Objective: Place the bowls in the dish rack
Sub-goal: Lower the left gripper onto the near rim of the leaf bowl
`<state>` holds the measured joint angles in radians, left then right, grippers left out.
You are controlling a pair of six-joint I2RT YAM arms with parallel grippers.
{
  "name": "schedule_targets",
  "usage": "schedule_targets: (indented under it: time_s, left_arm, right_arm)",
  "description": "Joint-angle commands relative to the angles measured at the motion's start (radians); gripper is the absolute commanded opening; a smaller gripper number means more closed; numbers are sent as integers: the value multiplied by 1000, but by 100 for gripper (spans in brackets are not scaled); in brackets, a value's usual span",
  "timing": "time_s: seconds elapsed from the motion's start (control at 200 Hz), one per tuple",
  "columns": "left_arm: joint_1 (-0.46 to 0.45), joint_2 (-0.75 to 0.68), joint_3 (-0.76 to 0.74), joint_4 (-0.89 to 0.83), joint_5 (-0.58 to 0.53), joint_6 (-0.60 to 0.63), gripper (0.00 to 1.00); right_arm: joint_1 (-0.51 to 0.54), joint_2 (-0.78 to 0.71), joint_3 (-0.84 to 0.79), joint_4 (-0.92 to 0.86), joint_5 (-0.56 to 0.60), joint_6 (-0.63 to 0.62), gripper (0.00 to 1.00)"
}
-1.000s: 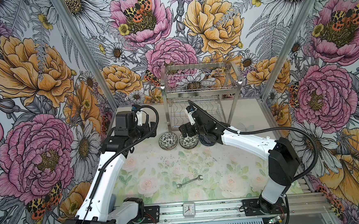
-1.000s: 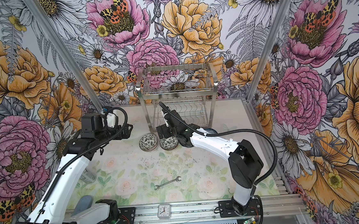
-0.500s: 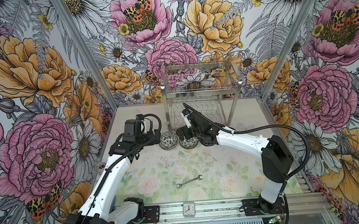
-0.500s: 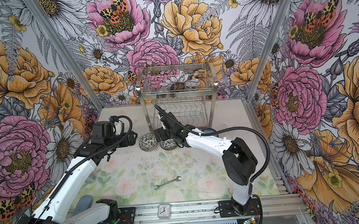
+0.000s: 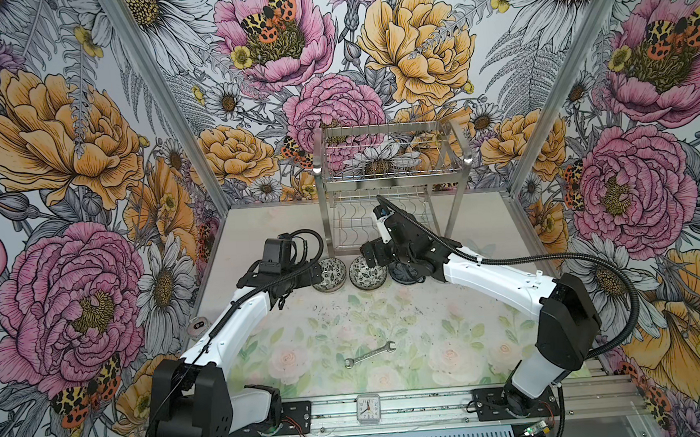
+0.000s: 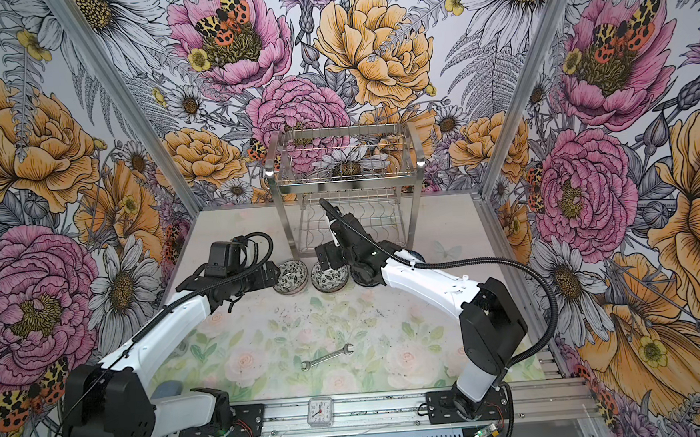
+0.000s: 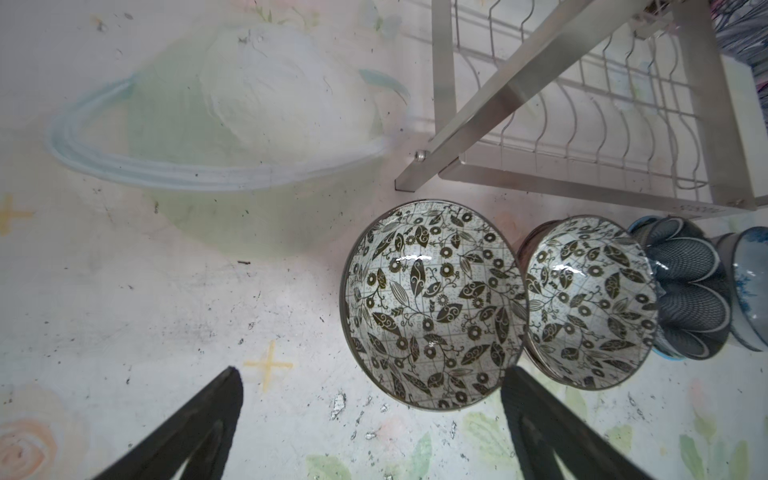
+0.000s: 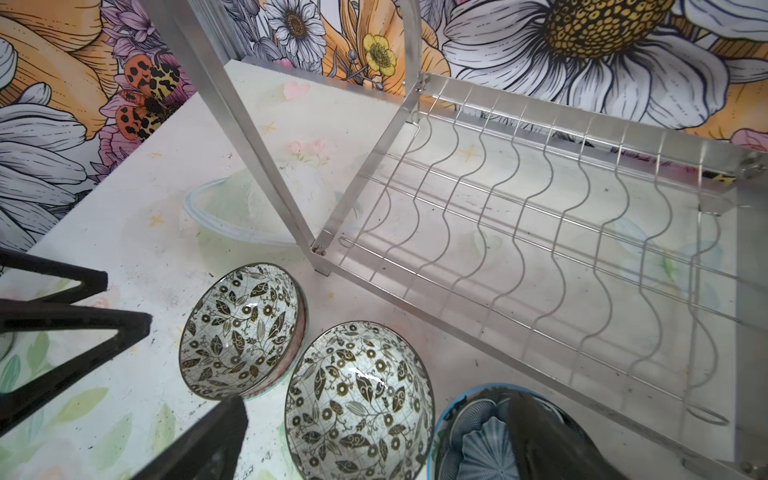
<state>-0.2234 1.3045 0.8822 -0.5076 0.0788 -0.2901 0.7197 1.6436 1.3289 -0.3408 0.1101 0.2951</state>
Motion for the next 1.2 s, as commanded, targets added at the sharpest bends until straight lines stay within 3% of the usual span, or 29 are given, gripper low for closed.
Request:
schedule_targets:
  time_s: [0.0,0.335,0.756,0.906,1.051,1.196]
  left_arm:
    - [-19,61,-4,56,-1,-15,99]
    - [-33,181,23,103,-61,-8,92]
    - [-28,293,70,118,-93,6,49]
    - [-28,295,80,115,-100,15,40]
    - [-28,279,85,90,-120,22,22]
    - [-30,259,86,63,-138,26,22]
  right_arm:
    - [-9,-40,-23,-3,21,-14,100]
    - [-27,-68,-57,-3,32,-15,100]
    - [-40,-74,-75,-3,33,-13,99]
    - [-41,-82,-86,-3,37,-11,99]
    - [-45,-86,-88,-2,39,-10,99]
    - [-48,-82,-88,-1,36,-10,99]
